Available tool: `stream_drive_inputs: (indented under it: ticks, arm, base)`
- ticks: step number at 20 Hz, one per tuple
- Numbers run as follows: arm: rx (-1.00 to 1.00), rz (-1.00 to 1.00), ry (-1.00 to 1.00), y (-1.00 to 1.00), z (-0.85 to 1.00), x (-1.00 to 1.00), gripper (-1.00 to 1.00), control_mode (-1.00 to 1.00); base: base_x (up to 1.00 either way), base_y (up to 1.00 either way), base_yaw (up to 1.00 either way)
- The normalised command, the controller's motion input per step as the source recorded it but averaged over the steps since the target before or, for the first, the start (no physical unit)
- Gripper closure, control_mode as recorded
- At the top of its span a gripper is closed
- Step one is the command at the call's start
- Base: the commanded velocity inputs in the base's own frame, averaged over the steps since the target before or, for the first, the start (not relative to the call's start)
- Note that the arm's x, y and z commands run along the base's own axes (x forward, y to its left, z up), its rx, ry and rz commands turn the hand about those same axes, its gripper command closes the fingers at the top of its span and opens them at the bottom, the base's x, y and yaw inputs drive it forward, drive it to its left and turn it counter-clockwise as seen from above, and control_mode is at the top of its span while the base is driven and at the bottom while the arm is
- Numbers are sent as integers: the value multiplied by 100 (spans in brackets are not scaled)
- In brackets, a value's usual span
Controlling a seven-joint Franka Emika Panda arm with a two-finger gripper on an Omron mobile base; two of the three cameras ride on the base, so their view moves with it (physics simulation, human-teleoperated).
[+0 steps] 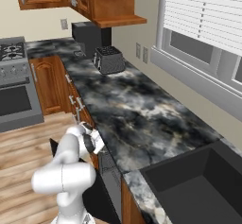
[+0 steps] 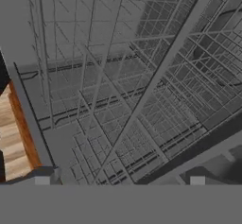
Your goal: Open the dishwasher door and pull out the top rack.
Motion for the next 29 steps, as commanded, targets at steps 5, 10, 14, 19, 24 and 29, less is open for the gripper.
stream_drive_inputs:
  ticks: [5,10,14,19,24,29]
  arm:
    - [12,0,10,59,-100,-100,-100,-100]
    - [16,0,17,82,-81,-100,-100,-100]
    - [19,0,21,77,-56,-100,-100,-100]
    - [26,0,25,61,-30,-100,-100,-100]
    - [31,0,34,33,-3,-93,-100,-100]
    - [28,0,32,8,-11,-61,-100,-100]
  base:
    - [0,0,0]
    - [0,0,0]
    - [0,0,0]
    - [0,0,0]
    - [0,0,0]
    - [0,0,0]
